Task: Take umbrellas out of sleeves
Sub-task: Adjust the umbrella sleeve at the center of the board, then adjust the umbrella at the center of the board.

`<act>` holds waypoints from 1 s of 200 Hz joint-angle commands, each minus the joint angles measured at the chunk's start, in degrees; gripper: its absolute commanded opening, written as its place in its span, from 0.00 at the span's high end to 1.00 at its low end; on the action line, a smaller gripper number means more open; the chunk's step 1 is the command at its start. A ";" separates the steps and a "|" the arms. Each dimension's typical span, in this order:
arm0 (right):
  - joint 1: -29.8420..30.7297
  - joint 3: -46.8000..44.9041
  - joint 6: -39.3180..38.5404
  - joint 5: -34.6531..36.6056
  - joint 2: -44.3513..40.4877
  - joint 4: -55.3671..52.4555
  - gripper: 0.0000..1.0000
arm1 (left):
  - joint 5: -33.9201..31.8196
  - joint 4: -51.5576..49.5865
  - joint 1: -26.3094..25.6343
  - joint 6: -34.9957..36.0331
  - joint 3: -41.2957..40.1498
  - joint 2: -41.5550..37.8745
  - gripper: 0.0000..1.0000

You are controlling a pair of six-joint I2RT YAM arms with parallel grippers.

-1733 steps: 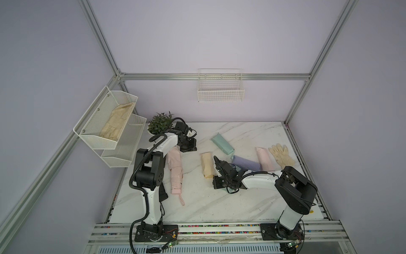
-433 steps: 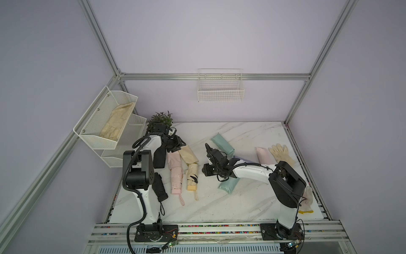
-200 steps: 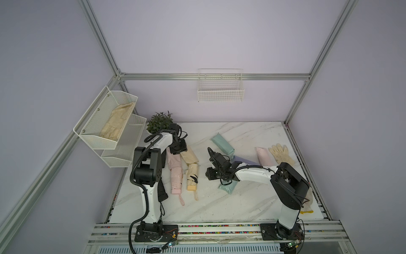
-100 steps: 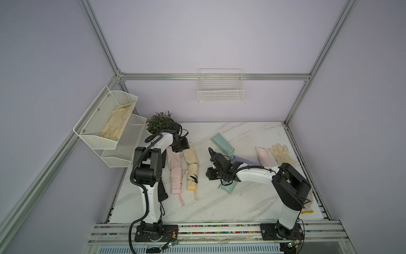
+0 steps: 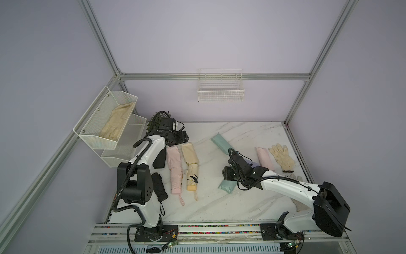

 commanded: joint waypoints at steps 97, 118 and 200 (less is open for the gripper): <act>0.15 -6.62 11.07 -17.16 7.10 16.21 0.23 | 9.99 3.02 0.20 -1.22 -0.61 1.00 0.23; 4.54 -1.00 10.64 -26.91 12.22 31.03 0.22 | 10.03 2.89 0.20 -1.16 -0.66 0.78 0.23; 4.57 5.80 2.60 -6.23 2.63 8.13 0.22 | 11.22 2.76 0.20 -1.42 -0.44 0.47 0.23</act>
